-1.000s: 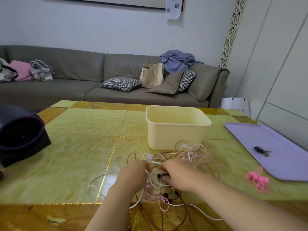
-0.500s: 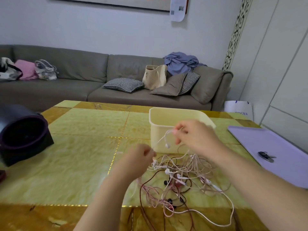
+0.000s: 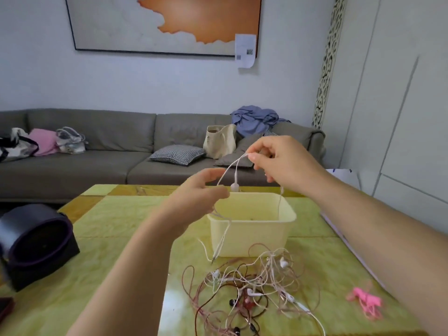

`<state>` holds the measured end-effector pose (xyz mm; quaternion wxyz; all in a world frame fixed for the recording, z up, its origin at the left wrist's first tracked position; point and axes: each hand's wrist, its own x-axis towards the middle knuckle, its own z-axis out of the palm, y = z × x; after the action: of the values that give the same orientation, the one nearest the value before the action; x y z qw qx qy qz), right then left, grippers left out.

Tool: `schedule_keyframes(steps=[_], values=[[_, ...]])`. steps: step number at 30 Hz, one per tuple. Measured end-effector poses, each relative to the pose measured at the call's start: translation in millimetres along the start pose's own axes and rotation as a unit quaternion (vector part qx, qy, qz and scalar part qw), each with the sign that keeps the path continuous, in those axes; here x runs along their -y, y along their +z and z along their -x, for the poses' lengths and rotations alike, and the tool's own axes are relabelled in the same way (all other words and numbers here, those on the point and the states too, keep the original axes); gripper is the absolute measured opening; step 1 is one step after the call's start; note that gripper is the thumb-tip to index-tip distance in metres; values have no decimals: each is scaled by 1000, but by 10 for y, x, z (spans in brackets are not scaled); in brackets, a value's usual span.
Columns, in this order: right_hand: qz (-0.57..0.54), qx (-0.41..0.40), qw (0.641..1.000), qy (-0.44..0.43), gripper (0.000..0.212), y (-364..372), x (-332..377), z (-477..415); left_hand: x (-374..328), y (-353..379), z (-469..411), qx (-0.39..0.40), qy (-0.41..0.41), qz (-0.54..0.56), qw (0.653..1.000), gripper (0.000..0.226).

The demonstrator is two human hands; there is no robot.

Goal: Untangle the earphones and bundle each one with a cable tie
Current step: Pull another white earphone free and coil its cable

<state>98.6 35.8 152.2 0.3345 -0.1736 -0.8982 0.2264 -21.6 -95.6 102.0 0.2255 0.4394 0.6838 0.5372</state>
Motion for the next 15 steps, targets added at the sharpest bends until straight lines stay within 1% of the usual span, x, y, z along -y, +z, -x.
schedule_keyframes(steps=[1, 2, 3, 4, 5, 7, 8, 9, 10, 12, 13, 14, 15], values=[[18, 5, 1000, -12, 10, -84, 48, -54, -171, -9, -29, 41, -25, -48, 998, 27], [27, 17, 999, -15, 9, -139, 81, -89, -302, -12, -35, 83, -54, -110, 989, 28], [26, 29, 999, -16, 9, -215, 108, -123, -444, -4, -47, 107, -76, -175, 976, 36], [22, 44, 999, -18, 9, -315, 142, -166, -608, 10, -89, 116, -81, -234, 962, 39], [16, 67, 998, -14, 10, -358, 146, -179, -698, 30, -116, 109, -75, -277, 952, 38], [9, 106, 994, -14, 12, -461, 149, -192, -859, 69, -222, 62, -12, -351, 934, 35], [7, 116, 993, -10, 12, -495, 125, -188, -892, 86, -268, 27, 23, -350, 936, 35], [9, 116, 993, -7, 12, -508, 95, -175, -892, 99, -294, -7, 51, -324, 945, 33], [14, 108, 994, -5, 11, -529, 55, -162, -884, 118, -320, -27, 66, -273, 959, 30], [17, 88, 996, 1, 8, -576, -35, -130, -840, 160, -340, -24, 65, -127, 989, 26], [8, 83, 996, 10, 6, -595, -78, -116, -811, 181, -332, -15, 61, -63, 996, 25], [-6, 79, 997, 19, 5, -614, -131, -102, -774, 195, -338, -10, 67, -32, 997, 24], [-20, 73, 997, 27, 5, -625, -179, -85, -730, 189, -347, -11, 79, -25, 997, 25]])
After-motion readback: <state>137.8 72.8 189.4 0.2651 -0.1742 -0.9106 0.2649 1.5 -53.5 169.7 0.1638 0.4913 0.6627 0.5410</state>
